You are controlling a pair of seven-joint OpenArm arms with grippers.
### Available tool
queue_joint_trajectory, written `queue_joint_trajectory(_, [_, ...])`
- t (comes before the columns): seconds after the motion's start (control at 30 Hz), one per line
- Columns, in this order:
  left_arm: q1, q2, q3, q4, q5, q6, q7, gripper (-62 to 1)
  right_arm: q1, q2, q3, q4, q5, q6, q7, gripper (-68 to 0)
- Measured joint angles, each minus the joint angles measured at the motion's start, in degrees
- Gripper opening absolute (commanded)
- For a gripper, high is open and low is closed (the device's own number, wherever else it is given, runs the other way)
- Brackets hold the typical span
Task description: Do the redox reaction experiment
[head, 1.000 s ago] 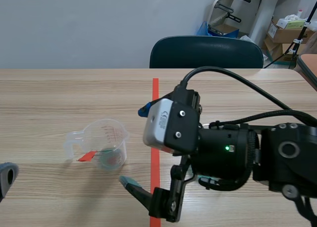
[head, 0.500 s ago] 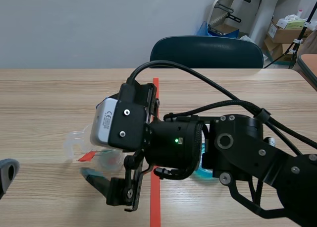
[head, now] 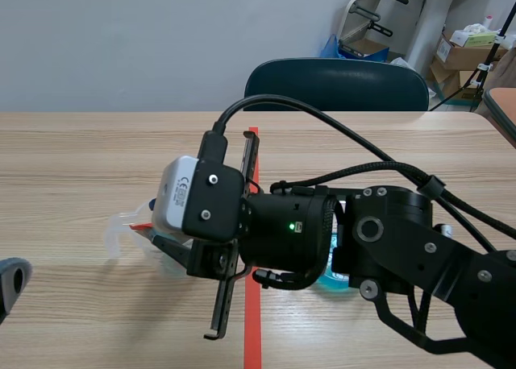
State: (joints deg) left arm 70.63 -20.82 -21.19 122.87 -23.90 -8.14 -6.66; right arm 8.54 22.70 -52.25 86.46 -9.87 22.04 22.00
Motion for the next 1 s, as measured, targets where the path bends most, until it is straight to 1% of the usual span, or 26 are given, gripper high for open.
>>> queue_joint_trajectory(0.07, [0.0,0.0,0.0,0.0,0.0,0.0,0.0,1.4,0.0,0.0,0.0,0.0,0.0,0.0,0.0,-66.9])
queue_joint_trajectory(0.23, [0.0,0.0,0.0,0.0,0.0,0.0,0.0,1.4,0.0,0.0,0.0,0.0,0.1,0.0,0.0,-66.7])
queue_joint_trajectory(0.27, [0.0,0.0,0.0,0.0,0.0,0.0,0.0,1.4,0.0,0.0,0.0,0.0,0.6,0.0,0.0,-66.7])
queue_joint_trajectory(0.37, [0.0,0.0,0.0,0.0,0.0,0.0,0.0,1.4,1.1,0.0,0.0,0.0,4.3,1.1,-1.2,-66.7])
queue_joint_trajectory(0.43, [0.0,0.0,0.0,0.0,0.0,0.0,0.0,1.4,2.5,0.0,0.0,0.0,7.9,1.2,-4.1,-66.7])
queue_joint_trajectory(0.47, [0.0,0.0,0.0,0.0,0.0,0.0,0.0,1.4,3.4,0.0,0.0,0.1,9.6,1.9,-5.6,-66.7])
queue_joint_trajectory(0.5, [0.0,0.0,0.0,0.0,0.0,0.0,0.0,1.4,4.3,0.0,0.1,0.1,11.3,3.3,-7.3,-66.7])
queue_joint_trajectory(0.53, [0.0,0.0,0.0,0.0,0.0,0.0,0.0,1.4,5.1,0.0,0.1,0.4,12.6,4.2,-9.0,-66.7])
queue_joint_trajectory(0.63, [0.0,0.0,0.0,0.0,0.0,0.0,0.0,1.4,6.3,0.0,0.1,2.5,17.3,4.5,-14.7,-66.7])
queue_joint_trajectory(0.77, [0.0,0.0,0.0,0.0,0.0,0.0,0.0,1.4,6.7,0.0,0.1,7.3,22.5,4.8,-22.2,-66.7])
queue_joint_trajectory(0.87, [0.0,0.0,0.0,0.0,0.0,0.0,0.0,1.4,6.8,0.0,1.0,11.6,25.1,4.8,-27.3,-66.7])
queue_joint_trajectory(1.0, [0.0,0.0,0.0,0.0,0.0,0.0,0.0,1.4,6.8,0.0,3.9,17.2,28.4,4.8,-33.7,-66.7])
